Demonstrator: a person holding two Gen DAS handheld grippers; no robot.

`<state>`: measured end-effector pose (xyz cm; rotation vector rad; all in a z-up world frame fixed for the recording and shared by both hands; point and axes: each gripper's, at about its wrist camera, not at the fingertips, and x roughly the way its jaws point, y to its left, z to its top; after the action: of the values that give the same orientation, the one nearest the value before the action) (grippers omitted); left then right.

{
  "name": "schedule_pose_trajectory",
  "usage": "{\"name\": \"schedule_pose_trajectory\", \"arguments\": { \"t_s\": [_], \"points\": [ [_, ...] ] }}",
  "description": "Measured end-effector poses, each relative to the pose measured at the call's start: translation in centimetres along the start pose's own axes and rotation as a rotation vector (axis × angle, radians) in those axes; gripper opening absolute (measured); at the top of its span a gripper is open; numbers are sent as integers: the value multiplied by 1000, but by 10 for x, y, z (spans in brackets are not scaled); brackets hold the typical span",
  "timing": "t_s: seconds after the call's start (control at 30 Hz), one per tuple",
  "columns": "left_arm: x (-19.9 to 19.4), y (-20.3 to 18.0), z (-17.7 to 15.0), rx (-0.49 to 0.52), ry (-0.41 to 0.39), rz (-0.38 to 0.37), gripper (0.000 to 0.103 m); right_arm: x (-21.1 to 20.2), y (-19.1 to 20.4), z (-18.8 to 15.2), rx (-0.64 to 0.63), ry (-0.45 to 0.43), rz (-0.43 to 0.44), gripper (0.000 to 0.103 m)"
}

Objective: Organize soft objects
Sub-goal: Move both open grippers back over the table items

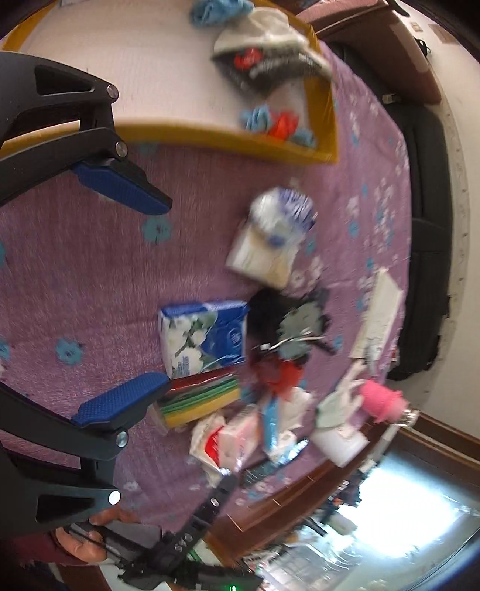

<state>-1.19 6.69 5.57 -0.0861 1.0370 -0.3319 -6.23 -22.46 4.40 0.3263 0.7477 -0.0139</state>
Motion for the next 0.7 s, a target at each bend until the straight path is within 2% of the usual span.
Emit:
{"name": "schedule_pose_trajectory", "arguments": {
  "t_s": [0.13,0.23,0.43,0.7],
  "points": [
    [19,-17,6,27,8,37,86,1,-15,-5,29,-54,-14,94],
    [30,-25,13,50,-6,72,86,1,-25,-3,59,-51,10,94],
    [49,-29,19,47,-2,75,86,8,-30,-4,83,-7,50,94],
    [64,-37,16,77,-17,96,86,7,-32,-5,93,-14,62,94]
  ]
}}
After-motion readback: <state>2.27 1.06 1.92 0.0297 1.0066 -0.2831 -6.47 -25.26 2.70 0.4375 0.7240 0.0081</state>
